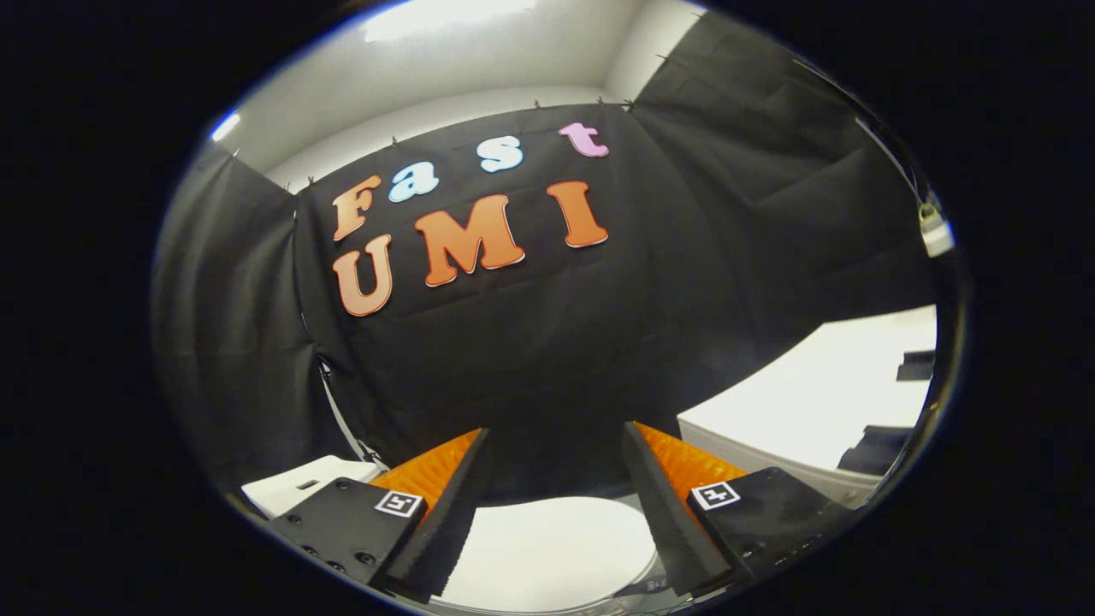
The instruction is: Open the toilet lid.
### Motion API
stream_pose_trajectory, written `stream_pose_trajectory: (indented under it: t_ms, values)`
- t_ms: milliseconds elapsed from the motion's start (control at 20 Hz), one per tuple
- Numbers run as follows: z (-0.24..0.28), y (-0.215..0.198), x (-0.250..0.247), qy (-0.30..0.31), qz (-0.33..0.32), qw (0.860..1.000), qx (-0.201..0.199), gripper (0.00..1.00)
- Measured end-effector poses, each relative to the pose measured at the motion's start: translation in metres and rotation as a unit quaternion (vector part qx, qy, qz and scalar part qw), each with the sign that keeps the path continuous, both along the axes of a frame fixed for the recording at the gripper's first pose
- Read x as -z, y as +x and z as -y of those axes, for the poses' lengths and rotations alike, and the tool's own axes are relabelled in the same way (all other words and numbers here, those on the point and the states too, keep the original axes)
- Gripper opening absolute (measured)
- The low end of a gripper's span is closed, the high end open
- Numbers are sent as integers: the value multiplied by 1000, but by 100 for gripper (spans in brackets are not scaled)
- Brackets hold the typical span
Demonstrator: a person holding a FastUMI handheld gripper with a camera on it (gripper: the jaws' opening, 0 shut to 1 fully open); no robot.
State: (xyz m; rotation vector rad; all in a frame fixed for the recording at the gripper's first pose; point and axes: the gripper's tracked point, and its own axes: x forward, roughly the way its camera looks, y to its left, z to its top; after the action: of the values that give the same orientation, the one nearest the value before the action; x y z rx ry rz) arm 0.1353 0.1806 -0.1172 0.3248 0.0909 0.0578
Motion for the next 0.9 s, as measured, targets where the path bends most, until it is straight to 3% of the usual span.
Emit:
stream_pose_trajectory:
  t_ms: [450,550,900]
  values:
    - [60,-29,93,76,-98,991,60,98]
    - [80,-21,115,75,-90,989,89,98]
    - [104,-28,173,93,-135,979,120,98]
